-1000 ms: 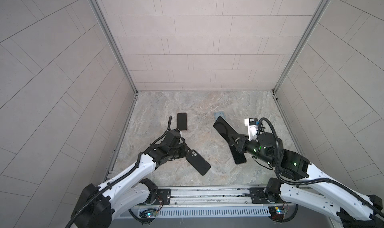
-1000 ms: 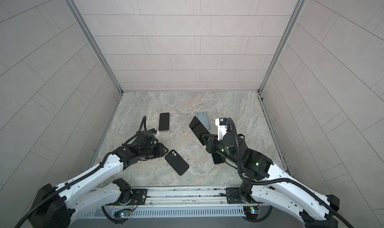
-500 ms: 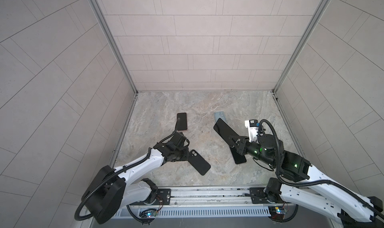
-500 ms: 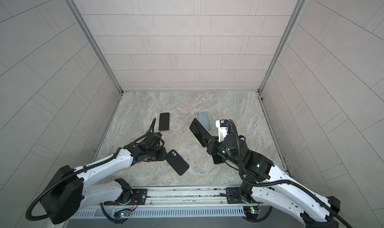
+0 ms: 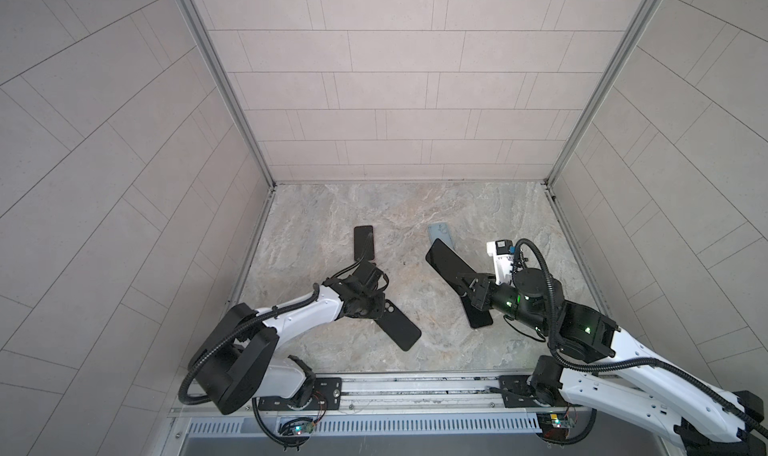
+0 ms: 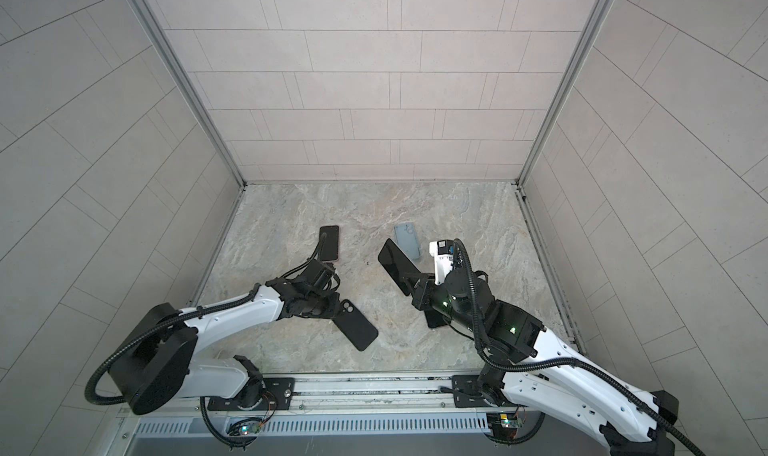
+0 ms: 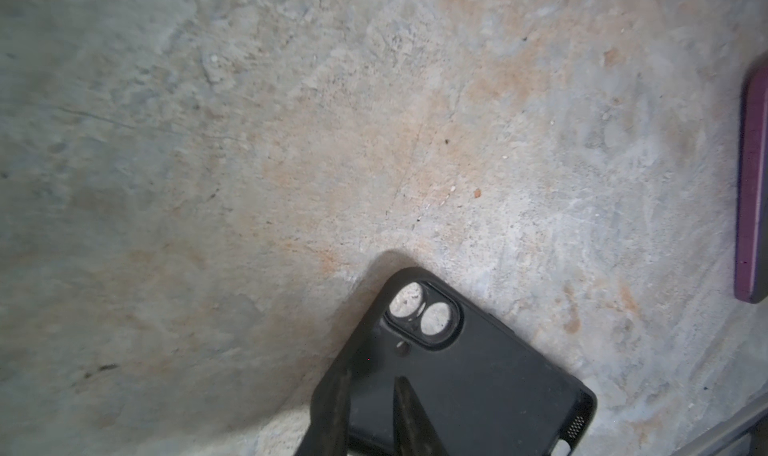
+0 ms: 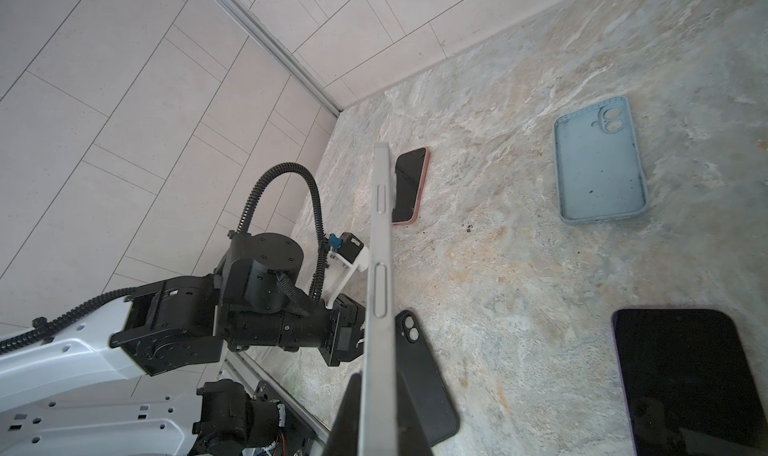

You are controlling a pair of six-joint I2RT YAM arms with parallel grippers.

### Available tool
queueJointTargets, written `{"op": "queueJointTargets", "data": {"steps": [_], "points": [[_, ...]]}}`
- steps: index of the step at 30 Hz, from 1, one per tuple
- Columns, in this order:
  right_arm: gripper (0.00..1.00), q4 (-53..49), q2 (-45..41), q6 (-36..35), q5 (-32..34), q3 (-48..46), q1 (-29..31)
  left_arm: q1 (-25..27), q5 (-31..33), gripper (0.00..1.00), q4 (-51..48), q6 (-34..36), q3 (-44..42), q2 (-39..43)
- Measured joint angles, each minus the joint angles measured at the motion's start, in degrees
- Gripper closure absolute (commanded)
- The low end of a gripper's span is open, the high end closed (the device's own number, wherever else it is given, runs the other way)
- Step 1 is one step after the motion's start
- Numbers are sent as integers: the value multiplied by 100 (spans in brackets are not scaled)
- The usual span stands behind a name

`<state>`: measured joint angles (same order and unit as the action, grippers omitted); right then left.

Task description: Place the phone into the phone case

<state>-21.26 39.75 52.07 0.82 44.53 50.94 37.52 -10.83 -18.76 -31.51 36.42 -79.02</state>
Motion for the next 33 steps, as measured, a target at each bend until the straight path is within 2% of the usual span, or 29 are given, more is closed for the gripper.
{"op": "queueJointTargets", "data": {"steps": [9,21,29,33], "points": [[100,-4,-107,9,-13,0,0,15,302,78,-146,160,256,-356],[100,-7,-162,63,-17,-157,-9,39,599,77,-463,302,501,-101],[100,-37,-227,66,-15,-162,-11,39,831,77,-682,461,861,-920],[100,-131,-306,63,-15,-162,-22,39,848,77,-728,496,931,-1029]]}}
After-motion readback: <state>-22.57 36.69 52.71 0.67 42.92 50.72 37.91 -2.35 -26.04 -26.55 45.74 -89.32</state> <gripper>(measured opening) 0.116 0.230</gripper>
